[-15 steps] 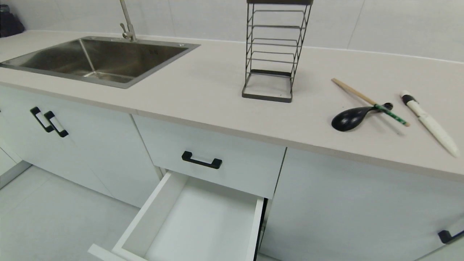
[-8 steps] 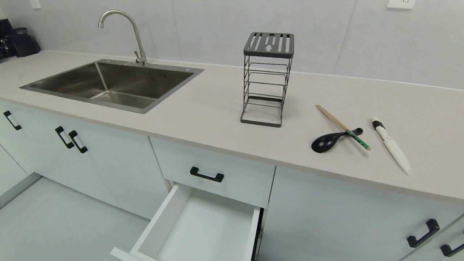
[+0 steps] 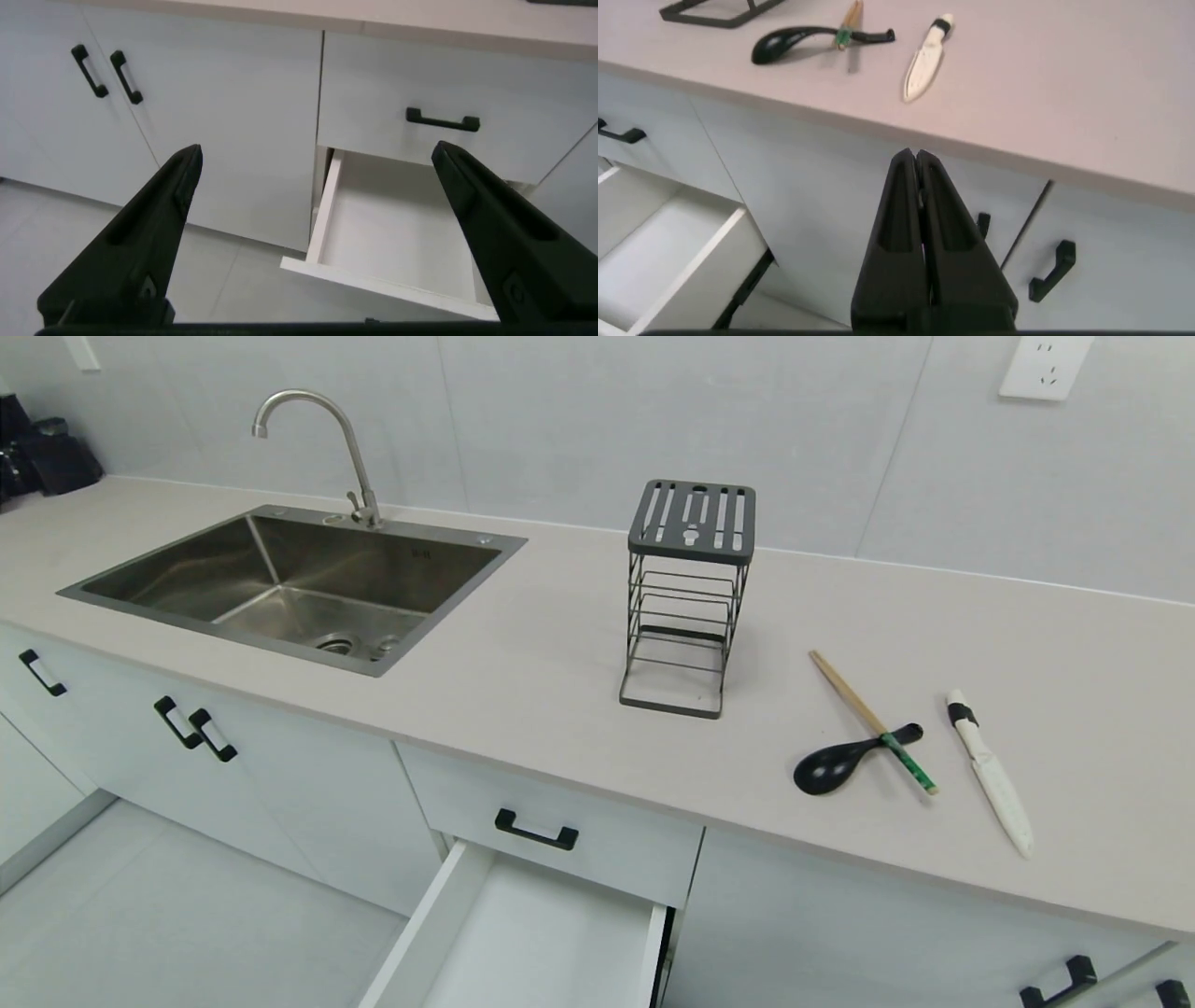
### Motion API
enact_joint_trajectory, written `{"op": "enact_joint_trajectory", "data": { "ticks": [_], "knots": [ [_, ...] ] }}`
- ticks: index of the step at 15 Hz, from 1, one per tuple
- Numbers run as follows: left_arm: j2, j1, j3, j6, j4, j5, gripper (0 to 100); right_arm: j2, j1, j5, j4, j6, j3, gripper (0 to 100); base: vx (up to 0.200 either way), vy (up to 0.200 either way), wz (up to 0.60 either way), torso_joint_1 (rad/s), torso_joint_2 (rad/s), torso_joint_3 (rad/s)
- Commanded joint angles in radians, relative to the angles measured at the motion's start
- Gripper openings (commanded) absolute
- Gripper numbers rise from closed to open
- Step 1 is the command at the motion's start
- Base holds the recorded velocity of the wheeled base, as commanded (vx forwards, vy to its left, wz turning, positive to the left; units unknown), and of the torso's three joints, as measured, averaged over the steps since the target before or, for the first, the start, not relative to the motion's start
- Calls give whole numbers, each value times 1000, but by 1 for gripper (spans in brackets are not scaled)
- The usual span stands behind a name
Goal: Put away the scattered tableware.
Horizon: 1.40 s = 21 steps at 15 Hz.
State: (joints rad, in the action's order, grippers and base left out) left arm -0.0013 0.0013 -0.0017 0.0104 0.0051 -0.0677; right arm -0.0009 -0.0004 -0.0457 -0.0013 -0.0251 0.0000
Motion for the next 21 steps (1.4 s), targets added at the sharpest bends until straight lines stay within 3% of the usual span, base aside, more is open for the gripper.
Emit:
{"op": "enact_joint_trajectory", "data": {
  "ticks": [1, 8, 9, 15, 17, 18, 21],
  "knots": [
    [1, 0, 0, 0, -1, 0, 100, 1, 0, 0, 0, 1, 0, 0, 0, 0, 0, 281, -530, -256],
    [1, 0, 0, 0, -1, 0, 100, 1, 3, 0, 0, 1, 0, 0, 0, 0, 0, 130, -246, -120],
    [1, 0, 0, 0, -1, 0, 100, 1, 3, 0, 0, 1, 0, 100, 0, 0, 0, 0, 0, 0],
    [1, 0, 0, 0, -1, 0, 100, 1, 2, -6, -20, 1, 0, 100, 0, 0, 0, 0, 0, 0],
    [1, 0, 0, 0, -1, 0, 100, 1, 2, -8, -249, -36, 0, 100, 0, 0, 0, 0, 0, 0],
    [1, 0, 0, 0, -1, 0, 100, 1, 0, -19, -270, -61, 0, 100, 0, 0, 0, 0, 0, 0],
    [1, -1, 0, 0, -1, 0, 100, 79, -4, -212, -244, -36, -130, 100, 0, 0, 0, 0, 0, 0]
  ]
}}
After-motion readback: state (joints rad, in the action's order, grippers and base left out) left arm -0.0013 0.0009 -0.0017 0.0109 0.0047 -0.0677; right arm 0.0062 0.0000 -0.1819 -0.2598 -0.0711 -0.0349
